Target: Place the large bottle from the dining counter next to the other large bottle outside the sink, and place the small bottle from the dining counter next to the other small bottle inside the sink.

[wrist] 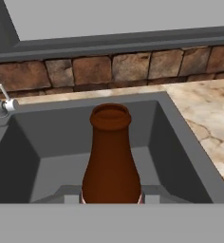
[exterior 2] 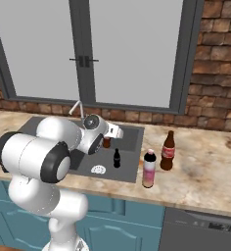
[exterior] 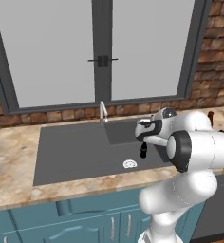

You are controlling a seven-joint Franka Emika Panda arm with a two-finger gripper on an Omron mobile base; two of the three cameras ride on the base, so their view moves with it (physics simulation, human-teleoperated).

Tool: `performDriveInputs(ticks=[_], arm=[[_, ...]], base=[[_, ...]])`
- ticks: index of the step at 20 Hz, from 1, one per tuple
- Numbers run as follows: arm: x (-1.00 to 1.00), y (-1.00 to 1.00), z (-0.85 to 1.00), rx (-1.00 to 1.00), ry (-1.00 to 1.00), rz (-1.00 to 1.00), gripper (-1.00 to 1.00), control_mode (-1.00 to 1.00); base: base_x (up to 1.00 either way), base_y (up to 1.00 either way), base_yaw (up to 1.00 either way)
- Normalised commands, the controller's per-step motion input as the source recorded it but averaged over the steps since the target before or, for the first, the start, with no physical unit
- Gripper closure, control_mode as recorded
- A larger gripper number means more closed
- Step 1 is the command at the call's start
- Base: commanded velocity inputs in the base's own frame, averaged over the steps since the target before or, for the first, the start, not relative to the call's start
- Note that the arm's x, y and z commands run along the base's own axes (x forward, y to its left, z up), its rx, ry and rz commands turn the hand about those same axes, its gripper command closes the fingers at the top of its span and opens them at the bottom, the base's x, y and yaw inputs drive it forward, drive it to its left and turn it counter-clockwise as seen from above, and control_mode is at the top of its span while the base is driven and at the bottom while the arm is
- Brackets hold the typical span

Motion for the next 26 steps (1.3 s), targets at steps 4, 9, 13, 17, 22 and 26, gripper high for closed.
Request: performDriveInputs(ticks=[4, 9, 13, 17, 22, 26], arm=[[0.02, 0.00, 0.00, 0.00, 0.00, 0.00, 1.00, -1.00], [0.16, 0.01, -0.08, 0.00, 0.00, 0.00, 1.00, -1.00], [0.22, 0.04, -0.21, 0.00, 0.00, 0.00, 1.00, -1.00], [0.11, 0.07, -0.30, 0.02, -0.05, 0.00, 1.00, -1.00], [0.08, 0.08, -0.32, 0.05, -0.08, 0.00, 1.00, -1.00], [0.09, 0.07, -0.36, 0.02, -0.09, 0.00, 1.00, -1.00]], base=[[0.00, 0.00, 0.00], [0.00, 0.00, 0.00], [0.00, 0.00, 0.00], [0.00, 0.00, 0.00], [0.00, 0.00, 0.00], [0.00, 0.00, 0.00]])
